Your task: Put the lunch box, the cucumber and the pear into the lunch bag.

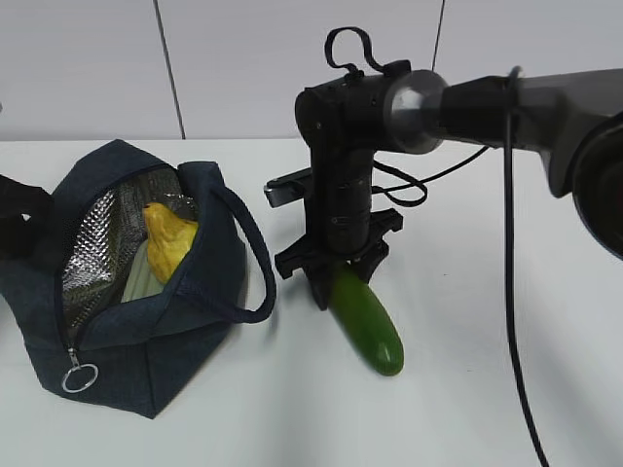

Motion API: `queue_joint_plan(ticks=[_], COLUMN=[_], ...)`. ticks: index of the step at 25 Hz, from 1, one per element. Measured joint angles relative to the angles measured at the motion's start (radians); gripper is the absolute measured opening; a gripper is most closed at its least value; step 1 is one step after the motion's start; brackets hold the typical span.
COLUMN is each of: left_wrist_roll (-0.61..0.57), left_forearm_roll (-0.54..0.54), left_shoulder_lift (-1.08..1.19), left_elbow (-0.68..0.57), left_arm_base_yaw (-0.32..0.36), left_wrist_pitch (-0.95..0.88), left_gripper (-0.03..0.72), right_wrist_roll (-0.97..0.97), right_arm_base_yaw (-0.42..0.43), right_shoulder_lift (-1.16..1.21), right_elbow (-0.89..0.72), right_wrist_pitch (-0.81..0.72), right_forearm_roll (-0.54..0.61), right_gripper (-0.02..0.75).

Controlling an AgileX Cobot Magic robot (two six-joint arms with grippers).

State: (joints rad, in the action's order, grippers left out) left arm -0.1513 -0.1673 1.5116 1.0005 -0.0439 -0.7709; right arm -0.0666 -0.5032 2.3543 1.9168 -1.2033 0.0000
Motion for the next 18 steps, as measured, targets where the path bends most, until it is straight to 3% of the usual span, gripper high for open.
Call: queue_joint_plan(ticks=[13,18], left_wrist_roll=[0.0,-0.001], left_forearm_roll=[-0.083,-0.165], left_shoulder_lift=[0.0,0.001], left_elbow=[0.0,0.0], left_arm_base_yaw=[0.0,0.0], left_wrist_pitch=[-0.009,-0.017], left_gripper=[0.017,0.017], right_wrist_roll=[0.0,0.02], right_arm_base_yaw=[0.0,0.0], right_shoulder_lift=[-0.256,-0.357], right_elbow=[0.0,0.0], right_wrist_pitch=[0.044,0.104], right_forearm_roll=[-0.043,0.06], right_gripper=[0.43,0.429])
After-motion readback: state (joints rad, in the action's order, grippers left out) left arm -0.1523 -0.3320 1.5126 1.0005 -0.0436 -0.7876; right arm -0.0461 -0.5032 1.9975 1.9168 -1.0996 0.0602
